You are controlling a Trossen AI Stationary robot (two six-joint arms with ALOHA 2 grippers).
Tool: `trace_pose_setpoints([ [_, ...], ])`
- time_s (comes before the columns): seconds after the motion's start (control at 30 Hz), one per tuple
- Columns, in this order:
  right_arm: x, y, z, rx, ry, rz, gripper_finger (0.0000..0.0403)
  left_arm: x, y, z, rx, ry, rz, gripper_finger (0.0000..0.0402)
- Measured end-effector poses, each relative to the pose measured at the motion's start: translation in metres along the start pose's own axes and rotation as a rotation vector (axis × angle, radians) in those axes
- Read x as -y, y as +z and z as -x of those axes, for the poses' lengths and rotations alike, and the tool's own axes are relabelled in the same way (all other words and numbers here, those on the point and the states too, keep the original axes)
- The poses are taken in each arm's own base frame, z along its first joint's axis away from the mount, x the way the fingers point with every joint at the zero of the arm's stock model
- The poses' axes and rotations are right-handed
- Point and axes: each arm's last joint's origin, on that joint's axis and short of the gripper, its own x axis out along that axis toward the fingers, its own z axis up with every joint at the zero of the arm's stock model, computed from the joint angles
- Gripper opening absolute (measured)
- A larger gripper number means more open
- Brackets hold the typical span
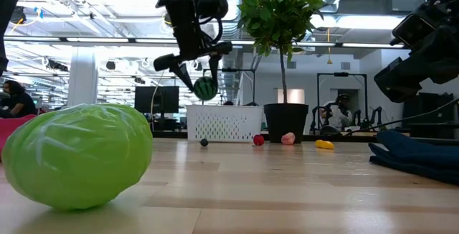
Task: Pick and placing Produce into tupperware
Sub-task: Put the green watermelon into the white basket
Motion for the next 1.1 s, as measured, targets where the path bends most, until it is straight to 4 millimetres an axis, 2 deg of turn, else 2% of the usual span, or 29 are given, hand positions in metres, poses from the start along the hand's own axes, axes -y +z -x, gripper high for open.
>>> trace_pose_setpoints([
  [0.73,0.000,0.000,0.000,0.000,0.000,0.000,0.0182,-0.011,0.011,-0.013,-0.069,-0.039,-0.025,0.0267],
  [1.1,0.000,0.000,0.000,0.000,0.000,0.000,0.0182,-0.011,0.013,-0.014,-0.063,-0.041,-0.034,0.0324],
])
